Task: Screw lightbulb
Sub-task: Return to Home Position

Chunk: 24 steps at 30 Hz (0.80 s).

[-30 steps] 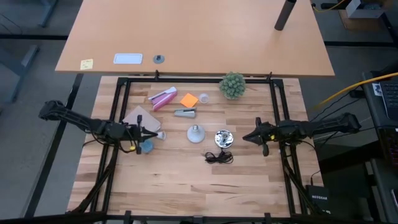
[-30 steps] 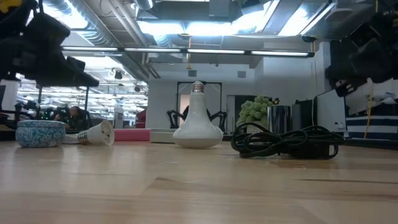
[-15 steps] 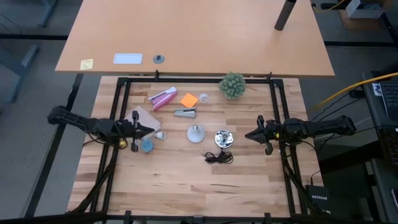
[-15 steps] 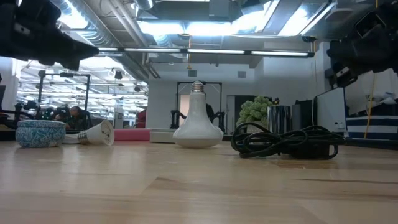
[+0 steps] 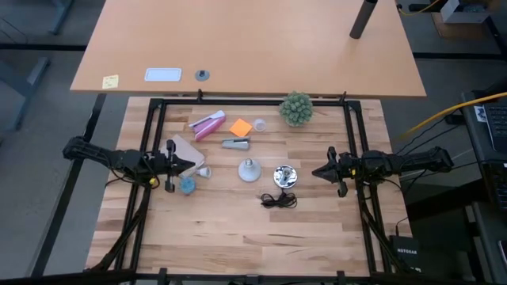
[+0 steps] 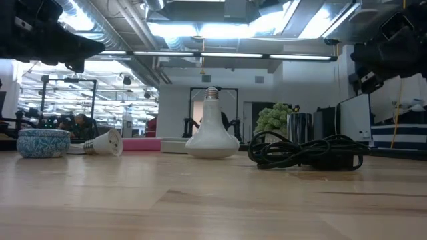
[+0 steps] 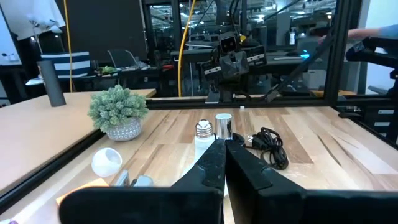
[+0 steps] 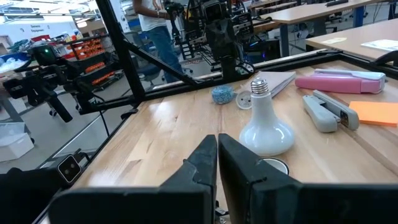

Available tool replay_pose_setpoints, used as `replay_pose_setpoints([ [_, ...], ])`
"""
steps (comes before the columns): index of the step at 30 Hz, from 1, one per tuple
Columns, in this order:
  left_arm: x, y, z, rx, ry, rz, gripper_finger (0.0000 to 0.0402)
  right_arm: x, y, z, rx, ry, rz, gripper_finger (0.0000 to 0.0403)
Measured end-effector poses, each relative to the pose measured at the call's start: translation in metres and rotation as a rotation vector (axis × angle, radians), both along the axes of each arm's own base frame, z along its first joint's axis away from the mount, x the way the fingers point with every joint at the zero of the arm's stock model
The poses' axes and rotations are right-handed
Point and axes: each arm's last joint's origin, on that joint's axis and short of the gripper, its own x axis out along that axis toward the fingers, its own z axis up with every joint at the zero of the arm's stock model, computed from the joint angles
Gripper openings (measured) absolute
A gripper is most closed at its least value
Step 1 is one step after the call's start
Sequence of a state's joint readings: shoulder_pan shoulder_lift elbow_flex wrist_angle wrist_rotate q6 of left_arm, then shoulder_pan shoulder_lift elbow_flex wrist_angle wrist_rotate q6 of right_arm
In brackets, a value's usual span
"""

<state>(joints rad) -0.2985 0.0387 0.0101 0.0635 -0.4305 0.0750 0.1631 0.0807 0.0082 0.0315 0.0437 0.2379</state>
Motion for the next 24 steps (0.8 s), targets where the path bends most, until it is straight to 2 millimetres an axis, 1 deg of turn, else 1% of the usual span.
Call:
replay_pose_setpoints([
  [24,0.0,0.0,-0.0001,0.0,0.0,0.0,0.0001,0.0,0.0,-0.0003,-0.012,0.001,0.001,0.0021],
])
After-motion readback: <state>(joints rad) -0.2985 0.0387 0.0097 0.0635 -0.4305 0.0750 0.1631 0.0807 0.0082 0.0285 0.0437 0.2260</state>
